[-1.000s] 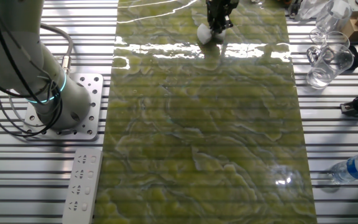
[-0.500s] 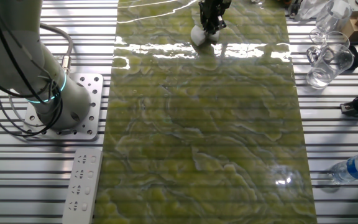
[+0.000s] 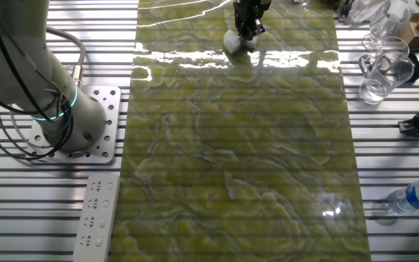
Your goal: Clean the tabletop with a sponge
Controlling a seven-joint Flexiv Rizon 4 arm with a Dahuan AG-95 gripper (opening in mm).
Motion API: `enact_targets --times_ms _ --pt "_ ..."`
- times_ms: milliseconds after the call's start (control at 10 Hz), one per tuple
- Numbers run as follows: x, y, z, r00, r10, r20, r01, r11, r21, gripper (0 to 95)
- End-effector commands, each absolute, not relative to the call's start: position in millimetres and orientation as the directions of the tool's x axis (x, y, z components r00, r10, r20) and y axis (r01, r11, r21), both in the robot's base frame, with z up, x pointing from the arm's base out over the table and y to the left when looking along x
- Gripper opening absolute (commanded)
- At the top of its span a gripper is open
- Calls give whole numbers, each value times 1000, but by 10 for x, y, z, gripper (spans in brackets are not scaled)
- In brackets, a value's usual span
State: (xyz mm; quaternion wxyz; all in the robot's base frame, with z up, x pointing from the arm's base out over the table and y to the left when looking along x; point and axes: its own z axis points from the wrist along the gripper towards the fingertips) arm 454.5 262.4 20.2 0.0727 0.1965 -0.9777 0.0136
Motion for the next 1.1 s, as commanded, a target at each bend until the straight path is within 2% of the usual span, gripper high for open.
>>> enact_targets --times_ms 100,600,1100 --pt "4641 2646 237 -923 -358 141 -361 933 3 0" --pt "4945 2692 342 -944 -309 114 -310 951 17 0" --pt "5283 2723 298 -952 -300 59 -299 954 22 0"
